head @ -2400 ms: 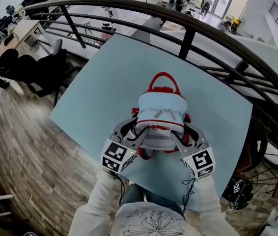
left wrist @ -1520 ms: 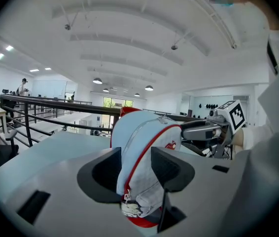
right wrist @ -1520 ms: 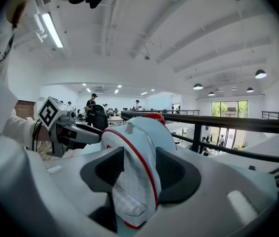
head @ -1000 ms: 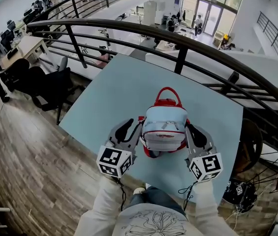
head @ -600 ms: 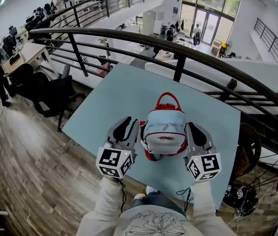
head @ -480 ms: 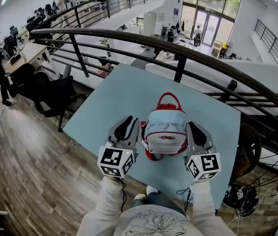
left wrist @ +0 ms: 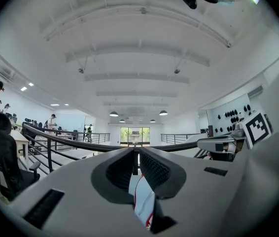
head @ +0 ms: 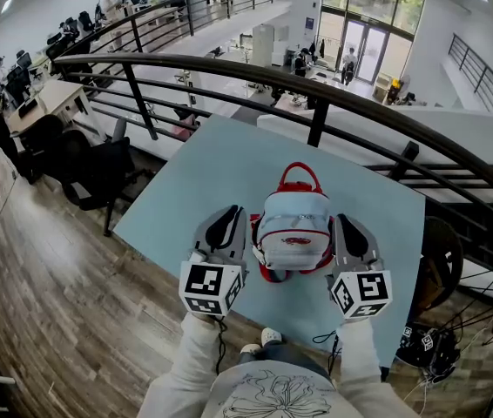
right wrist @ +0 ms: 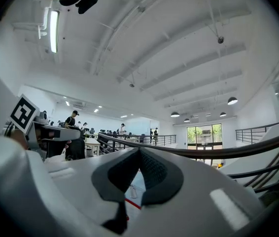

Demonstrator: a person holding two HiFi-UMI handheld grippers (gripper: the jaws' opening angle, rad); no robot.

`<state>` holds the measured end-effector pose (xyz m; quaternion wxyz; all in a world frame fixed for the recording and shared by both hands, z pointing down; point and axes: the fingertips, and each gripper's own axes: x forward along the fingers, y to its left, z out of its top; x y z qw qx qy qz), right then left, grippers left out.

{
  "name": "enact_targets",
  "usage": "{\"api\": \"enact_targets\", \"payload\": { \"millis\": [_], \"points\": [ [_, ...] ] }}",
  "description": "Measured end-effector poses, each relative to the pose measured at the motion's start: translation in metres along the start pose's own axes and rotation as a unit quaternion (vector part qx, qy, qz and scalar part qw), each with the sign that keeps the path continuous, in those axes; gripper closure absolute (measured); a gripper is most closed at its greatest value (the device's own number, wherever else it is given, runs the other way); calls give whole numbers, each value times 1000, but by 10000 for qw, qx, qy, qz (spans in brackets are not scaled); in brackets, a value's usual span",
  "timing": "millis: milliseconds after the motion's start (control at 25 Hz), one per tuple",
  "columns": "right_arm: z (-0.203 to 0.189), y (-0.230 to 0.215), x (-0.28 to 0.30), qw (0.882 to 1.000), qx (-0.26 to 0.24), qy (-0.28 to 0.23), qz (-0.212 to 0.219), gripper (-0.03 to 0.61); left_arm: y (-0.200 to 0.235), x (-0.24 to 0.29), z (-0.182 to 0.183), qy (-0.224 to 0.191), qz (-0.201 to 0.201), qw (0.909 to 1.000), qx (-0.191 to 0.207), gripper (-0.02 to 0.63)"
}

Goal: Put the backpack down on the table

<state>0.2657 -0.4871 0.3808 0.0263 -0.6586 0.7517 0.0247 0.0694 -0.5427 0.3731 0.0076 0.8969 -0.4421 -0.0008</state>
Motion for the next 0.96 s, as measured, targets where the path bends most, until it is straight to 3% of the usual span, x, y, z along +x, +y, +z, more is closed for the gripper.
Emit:
{"api": "enact_targets", "payload": {
  "millis": [960],
  "points": [
    [4, -11, -5, 9999, 55, 21, -102, 566, -6, 1, 2, 25, 23, 9999, -95, 589]
  ]
}}
